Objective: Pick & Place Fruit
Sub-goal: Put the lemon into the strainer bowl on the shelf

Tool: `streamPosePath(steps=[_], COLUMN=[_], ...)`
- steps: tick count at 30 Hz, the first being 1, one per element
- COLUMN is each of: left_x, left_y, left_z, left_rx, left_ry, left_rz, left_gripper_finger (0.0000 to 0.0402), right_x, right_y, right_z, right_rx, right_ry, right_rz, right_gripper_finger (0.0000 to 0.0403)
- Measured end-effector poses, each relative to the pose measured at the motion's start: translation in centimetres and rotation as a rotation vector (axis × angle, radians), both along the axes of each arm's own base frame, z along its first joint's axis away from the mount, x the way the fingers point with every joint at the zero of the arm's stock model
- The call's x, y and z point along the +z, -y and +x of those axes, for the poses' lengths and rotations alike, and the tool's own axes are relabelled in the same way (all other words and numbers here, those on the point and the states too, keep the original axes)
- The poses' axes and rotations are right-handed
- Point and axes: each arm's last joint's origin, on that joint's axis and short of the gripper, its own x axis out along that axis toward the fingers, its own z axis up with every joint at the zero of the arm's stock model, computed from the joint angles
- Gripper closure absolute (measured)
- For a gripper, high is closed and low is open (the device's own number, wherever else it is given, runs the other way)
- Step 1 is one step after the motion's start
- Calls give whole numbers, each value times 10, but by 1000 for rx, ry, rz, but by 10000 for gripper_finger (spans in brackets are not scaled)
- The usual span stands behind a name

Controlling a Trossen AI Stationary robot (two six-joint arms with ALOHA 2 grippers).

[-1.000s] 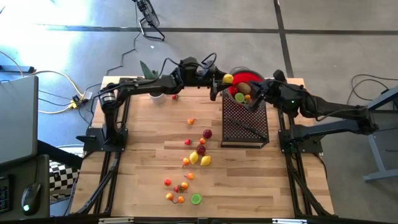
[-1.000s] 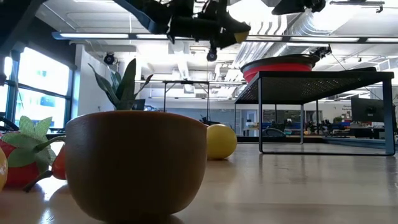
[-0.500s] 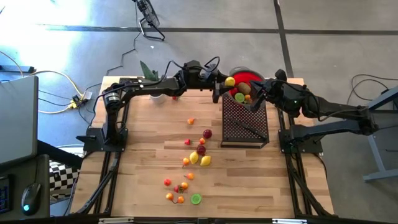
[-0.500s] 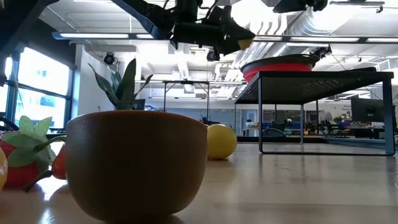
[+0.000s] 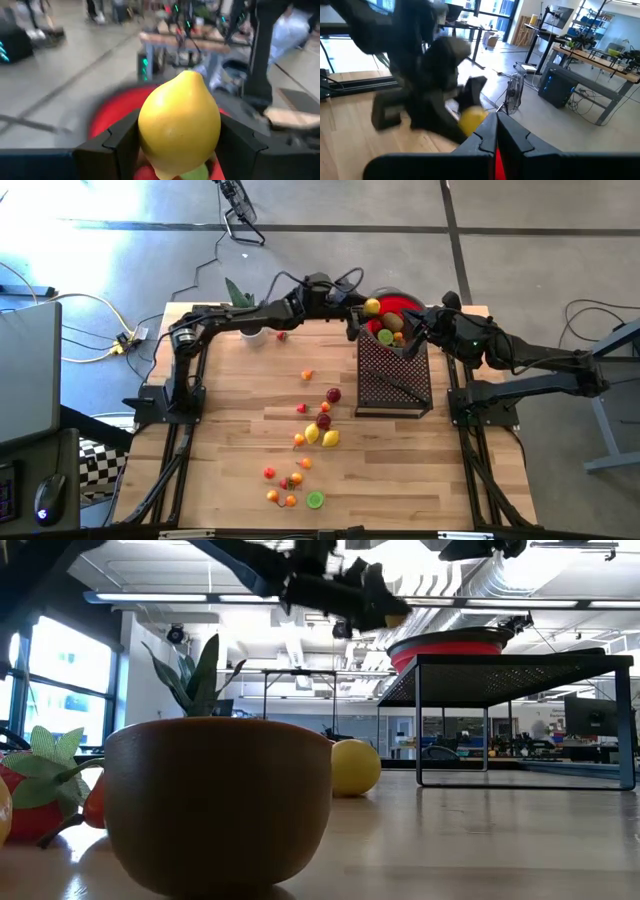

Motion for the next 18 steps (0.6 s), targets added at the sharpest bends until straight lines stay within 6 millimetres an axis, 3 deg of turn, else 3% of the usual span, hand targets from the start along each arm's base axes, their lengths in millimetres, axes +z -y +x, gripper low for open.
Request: streamPosePath(steps=[4,10,18], left_x=[-15,0,-5], left_y=[-5,-7,-7], left_z=[15,20,19], left_rx=[-9,-45,-42], left_ry=[-27,-12,-86], left_rz=[-34,-25,-53], left_gripper_finger=[199,199,199], right_x=[0,0,0], right_y=[0,-4,-4], right_z=[0,1,1], right_rx=[1,18,13], right_ry=[1,-2,-7], right_rz=[-1,-2,-8], right_gripper_finger=[399,399,399])
